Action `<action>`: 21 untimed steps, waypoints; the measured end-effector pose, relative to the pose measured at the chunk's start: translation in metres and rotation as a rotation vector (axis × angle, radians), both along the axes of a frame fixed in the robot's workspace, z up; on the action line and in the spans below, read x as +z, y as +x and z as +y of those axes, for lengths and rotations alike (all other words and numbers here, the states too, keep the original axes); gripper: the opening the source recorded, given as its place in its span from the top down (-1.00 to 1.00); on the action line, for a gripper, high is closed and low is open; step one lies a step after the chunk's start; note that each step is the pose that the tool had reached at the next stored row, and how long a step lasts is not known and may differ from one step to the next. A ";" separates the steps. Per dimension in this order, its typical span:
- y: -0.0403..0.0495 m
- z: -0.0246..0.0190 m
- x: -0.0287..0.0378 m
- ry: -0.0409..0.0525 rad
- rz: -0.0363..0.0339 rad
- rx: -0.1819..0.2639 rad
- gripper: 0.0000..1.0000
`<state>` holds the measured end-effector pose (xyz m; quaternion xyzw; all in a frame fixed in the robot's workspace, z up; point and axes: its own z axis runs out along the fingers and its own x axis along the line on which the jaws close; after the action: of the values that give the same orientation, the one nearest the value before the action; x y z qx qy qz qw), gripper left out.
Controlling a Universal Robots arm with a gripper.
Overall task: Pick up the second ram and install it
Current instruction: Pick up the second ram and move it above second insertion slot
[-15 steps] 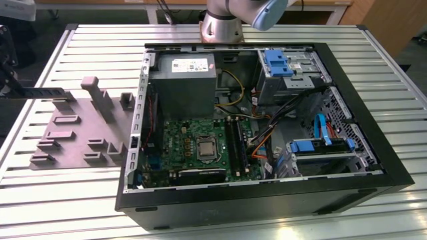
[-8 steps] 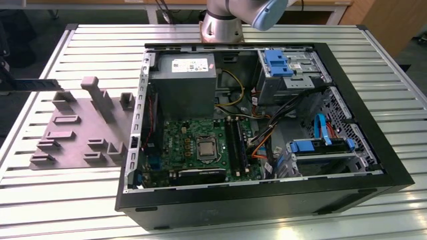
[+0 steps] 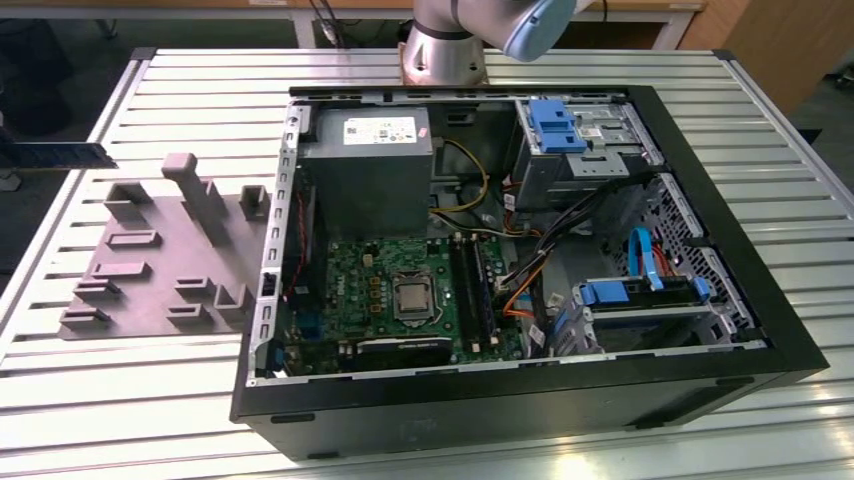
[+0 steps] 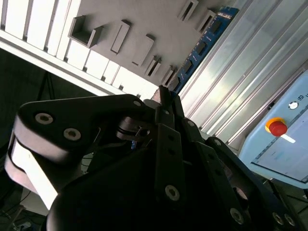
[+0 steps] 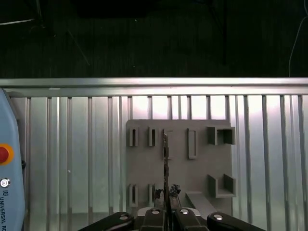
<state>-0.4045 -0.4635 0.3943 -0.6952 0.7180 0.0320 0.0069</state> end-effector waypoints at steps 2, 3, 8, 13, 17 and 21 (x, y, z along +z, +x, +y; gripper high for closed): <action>0.0000 0.0000 0.0000 0.0000 0.0000 0.000 0.73; 0.0000 0.0000 0.0002 -0.0001 0.0001 0.000 0.73; 0.0011 0.0001 0.0005 -0.0003 0.0005 0.000 0.73; 0.0166 0.0000 0.0003 -0.0003 0.0003 0.000 0.73; 0.0342 0.0000 0.0003 -0.0002 0.0003 0.000 0.73; 0.0522 0.0000 0.0003 -0.0002 0.0002 0.000 0.73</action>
<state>-0.3523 -0.4635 0.3946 -0.6952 0.7180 0.0320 0.0068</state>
